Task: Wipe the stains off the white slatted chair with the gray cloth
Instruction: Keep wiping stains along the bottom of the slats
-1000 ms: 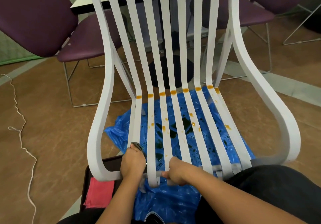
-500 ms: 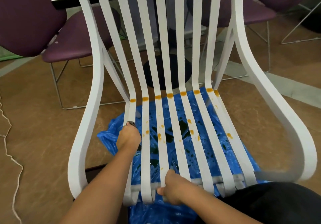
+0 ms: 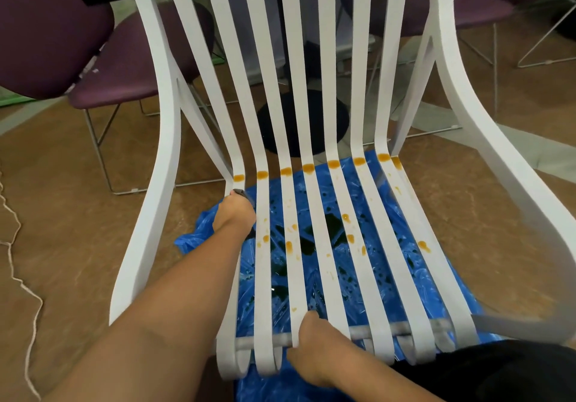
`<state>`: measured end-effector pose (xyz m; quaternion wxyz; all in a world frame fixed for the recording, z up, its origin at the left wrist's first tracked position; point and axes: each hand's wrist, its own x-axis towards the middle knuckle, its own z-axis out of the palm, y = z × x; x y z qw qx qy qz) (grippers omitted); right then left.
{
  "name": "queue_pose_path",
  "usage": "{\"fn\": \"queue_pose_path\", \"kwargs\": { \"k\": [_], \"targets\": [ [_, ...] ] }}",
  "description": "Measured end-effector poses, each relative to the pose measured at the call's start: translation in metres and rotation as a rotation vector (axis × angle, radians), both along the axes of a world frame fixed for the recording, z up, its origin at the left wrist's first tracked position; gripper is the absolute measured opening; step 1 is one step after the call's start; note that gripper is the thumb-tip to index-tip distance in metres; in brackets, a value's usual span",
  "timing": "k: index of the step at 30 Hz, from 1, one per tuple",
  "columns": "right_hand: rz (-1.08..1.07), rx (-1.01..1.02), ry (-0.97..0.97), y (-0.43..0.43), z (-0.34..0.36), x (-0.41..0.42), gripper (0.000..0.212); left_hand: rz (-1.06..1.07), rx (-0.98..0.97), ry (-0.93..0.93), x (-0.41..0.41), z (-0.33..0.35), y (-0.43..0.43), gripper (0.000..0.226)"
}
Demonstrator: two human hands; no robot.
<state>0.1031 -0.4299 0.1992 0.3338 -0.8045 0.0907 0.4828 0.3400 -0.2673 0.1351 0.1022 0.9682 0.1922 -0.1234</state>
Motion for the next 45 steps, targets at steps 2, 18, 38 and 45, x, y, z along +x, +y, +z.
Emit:
{"fn": "queue_pose_path", "kwargs": {
  "k": [2, 18, 38, 45],
  "targets": [
    [-0.031, 0.003, -0.029, 0.000, 0.000, -0.004, 0.055, 0.001, -0.016, -0.006, 0.007, -0.002, 0.000, 0.037],
    [-0.058, 0.015, -0.052, -0.002, 0.005, -0.004, 0.037, -0.013, 0.036, 0.040, 0.020, -0.005, 0.003, 0.037],
    [-0.061, -0.030, 0.036, 0.002, -0.007, 0.005, 0.062, -0.103, 0.039, 0.050, 0.048, 0.003, 0.002, 0.057],
    [-0.007, -0.031, -0.001, 0.002, 0.005, 0.001, 0.040, -0.091, 0.060, 0.027, -0.009, 0.008, 0.000, 0.041]
  ]
}}
